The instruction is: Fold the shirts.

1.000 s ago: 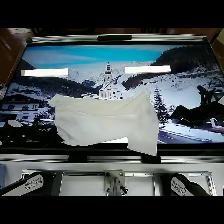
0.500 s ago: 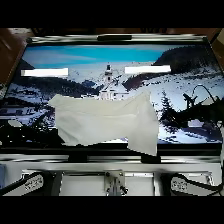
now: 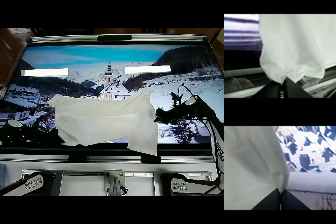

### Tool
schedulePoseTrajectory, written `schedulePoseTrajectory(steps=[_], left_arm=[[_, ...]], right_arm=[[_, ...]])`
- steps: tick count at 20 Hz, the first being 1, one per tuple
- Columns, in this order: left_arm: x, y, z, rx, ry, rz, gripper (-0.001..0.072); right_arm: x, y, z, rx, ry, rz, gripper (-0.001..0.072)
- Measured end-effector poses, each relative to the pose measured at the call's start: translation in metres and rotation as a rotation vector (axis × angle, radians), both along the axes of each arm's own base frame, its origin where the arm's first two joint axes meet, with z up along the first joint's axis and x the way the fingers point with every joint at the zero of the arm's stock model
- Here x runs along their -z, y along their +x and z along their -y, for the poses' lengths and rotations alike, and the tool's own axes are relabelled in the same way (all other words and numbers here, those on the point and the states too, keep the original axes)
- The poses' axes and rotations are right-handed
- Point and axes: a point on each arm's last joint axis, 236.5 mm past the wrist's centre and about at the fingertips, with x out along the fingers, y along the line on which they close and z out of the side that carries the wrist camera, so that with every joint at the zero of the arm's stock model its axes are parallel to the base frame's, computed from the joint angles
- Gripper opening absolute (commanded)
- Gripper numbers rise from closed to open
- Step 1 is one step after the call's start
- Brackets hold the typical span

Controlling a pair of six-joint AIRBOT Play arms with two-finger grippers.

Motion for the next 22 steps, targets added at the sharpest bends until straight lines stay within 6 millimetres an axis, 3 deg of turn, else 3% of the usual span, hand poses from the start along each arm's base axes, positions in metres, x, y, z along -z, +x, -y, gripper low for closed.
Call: schedulePoseTrajectory(steps=[4, 6, 8, 10, 11, 12, 13, 14, 15, 16, 17, 19, 22], left_arm=[[-0.004, 0.005, -0.004, 0.016, 0.014, 0.021, 0.0034], [-0.022, 0.024, -0.013, 0.051, 0.045, 0.103, 0.0034], [-0.070, 0.065, -0.026, 0.085, 0.109, 0.294, 0.0035], [-0.159, 0.116, -0.041, 0.094, 0.230, 0.605, 0.0037], [-0.217, 0.134, -0.049, 0.078, 0.303, 0.781, 0.0037], [-0.290, 0.147, -0.055, 0.046, 0.394, 0.996, 0.0037], [-0.371, 0.147, -0.059, -0.009, 0.484, 1.223, 0.0037], [-0.443, 0.133, -0.059, -0.064, 0.557, 1.420, 0.0037], [-0.513, 0.107, -0.056, -0.129, 0.620, 1.614, 0.0037], [-0.568, 0.075, -0.052, -0.198, 0.657, 1.771, 0.0037], [-0.615, 0.037, -0.045, -0.263, 0.681, 1.914, 0.0037], [-0.661, -0.024, -0.028, -0.316, 0.692, 2.076, 0.0037], [-0.659, -0.063, -0.010, -0.271, 0.708, 2.082, 0.0037]], right_arm=[[-0.008, 0.008, -0.001, -0.022, -0.017, 0.017, 0.0061], [-0.036, 0.021, -0.002, -0.051, -0.018, 0.078, 0.0061], [-0.089, 0.046, -0.003, -0.080, -0.024, 0.227, 0.0061], [-0.172, 0.071, -0.003, -0.103, -0.055, 0.454, 0.0062], [-0.227, 0.079, -0.004, -0.113, -0.079, 0.599, 0.0063], [-0.282, 0.080, -0.004, -0.123, -0.113, 0.749, 0.0070], [-0.343, 0.072, -0.004, -0.130, -0.154, 0.917, 0.0068], [-0.402, 0.057, -0.005, -0.128, -0.198, 1.082, 0.0066], [-0.452, 0.037, -0.005, -0.118, -0.239, 1.227, 0.0062], [-0.499, 0.011, -0.005, -0.100, -0.284, 1.368, 0.0062], [-0.534, -0.015, -0.004, -0.082, -0.326, 1.477, 0.0062], [-0.585, -0.070, -0.003, -0.040, -0.398, 1.644, 0.0061], [-0.625, -0.135, 0.001, 0.042, -0.443, 1.784, 0.0062]])
